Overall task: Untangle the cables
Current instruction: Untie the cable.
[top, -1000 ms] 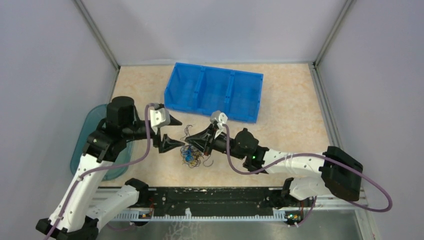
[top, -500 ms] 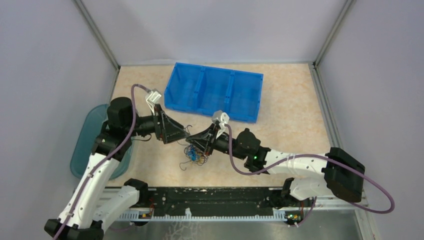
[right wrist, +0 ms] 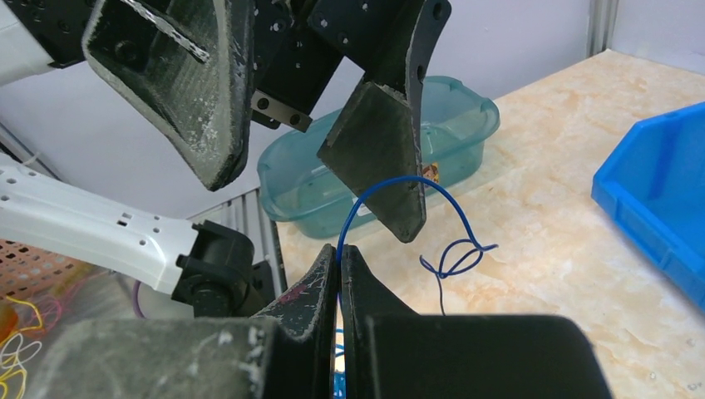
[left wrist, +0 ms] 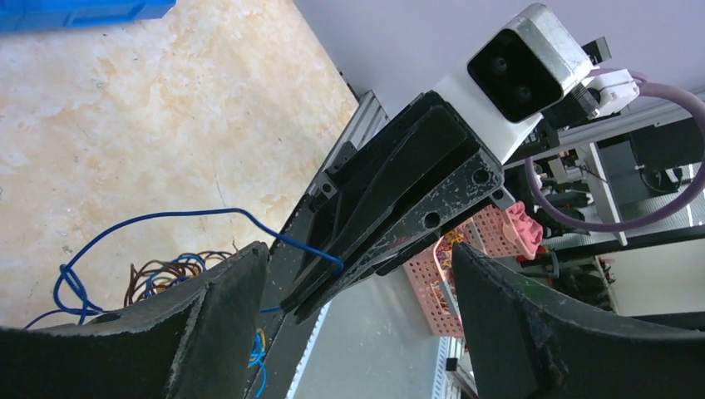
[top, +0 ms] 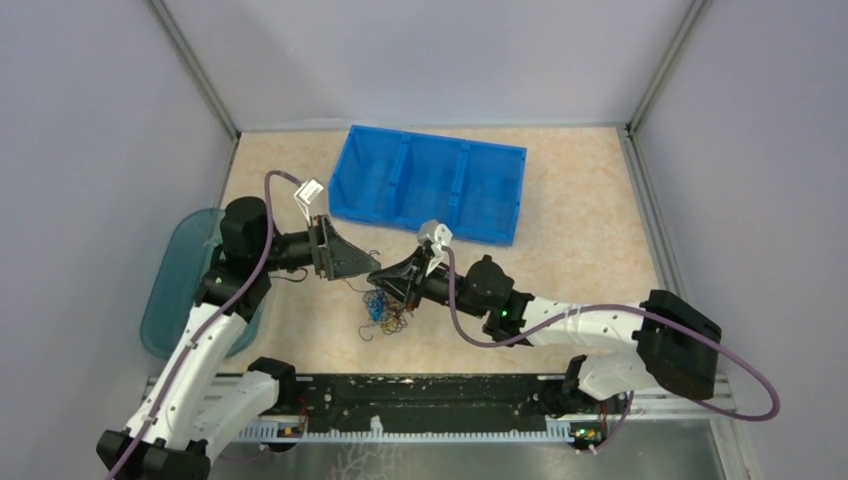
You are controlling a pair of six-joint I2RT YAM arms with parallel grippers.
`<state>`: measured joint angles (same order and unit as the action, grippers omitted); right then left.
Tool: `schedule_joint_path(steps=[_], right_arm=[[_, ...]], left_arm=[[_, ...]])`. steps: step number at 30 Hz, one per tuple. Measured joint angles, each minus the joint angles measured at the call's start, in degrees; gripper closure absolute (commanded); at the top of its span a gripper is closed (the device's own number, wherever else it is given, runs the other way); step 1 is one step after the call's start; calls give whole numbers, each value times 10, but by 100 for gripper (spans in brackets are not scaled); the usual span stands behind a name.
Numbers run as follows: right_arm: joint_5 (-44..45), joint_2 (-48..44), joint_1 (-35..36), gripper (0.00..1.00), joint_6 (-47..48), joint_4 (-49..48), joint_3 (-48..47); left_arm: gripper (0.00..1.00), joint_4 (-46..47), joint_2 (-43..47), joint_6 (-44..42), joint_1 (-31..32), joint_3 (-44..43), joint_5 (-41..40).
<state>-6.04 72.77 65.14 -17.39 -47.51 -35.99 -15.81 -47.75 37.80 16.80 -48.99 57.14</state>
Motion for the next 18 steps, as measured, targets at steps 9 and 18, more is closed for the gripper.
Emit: schedule_joint_path(steps=[9, 18], right_arm=[[-4, 35, 0, 100, -13, -10, -27], [-10, 45, 0, 100, -23, -25, -35]], left_arm=[[37, 36, 0, 37, -9, 30, 7], [75, 63, 0, 59, -32, 42, 6]])
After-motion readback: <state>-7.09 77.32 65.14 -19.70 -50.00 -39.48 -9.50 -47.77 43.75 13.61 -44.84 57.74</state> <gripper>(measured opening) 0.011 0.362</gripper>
